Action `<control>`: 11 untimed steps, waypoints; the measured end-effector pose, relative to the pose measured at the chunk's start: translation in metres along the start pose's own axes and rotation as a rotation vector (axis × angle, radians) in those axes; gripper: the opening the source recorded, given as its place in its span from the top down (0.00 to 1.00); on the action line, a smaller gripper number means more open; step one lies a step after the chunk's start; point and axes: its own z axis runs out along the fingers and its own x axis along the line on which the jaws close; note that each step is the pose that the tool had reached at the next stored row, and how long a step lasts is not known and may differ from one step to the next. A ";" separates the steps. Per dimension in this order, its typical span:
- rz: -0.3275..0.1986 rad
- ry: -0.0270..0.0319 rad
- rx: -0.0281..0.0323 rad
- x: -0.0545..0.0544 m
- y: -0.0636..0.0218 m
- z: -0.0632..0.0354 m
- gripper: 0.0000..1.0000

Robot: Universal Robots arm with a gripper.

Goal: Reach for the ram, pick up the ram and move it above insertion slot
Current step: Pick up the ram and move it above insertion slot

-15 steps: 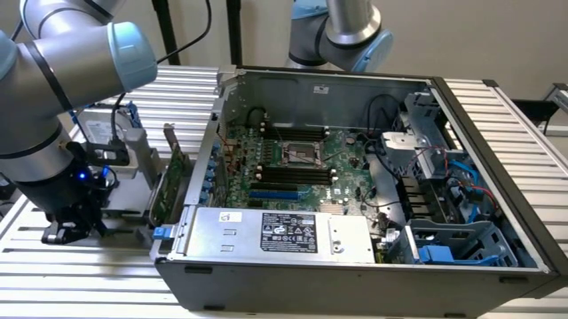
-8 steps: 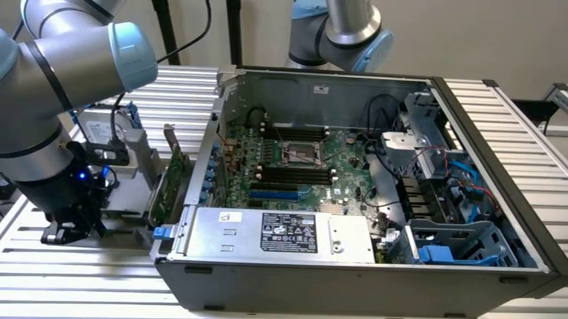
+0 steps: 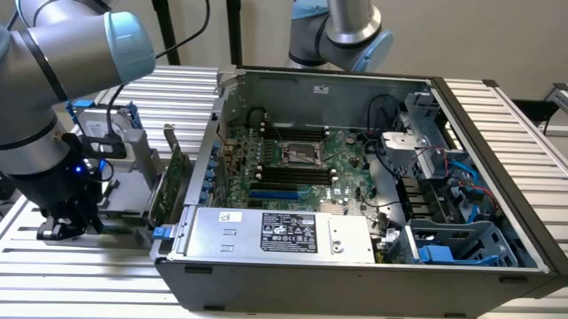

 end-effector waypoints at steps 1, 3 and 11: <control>-0.001 0.0001 -0.0003 0.000 0.0000 -0.0032 0.86; -0.003 0.0002 -0.0009 0.000 0.0002 -0.0118 0.86; -0.016 0.0007 -0.0035 0.000 -0.0009 -0.0481 0.86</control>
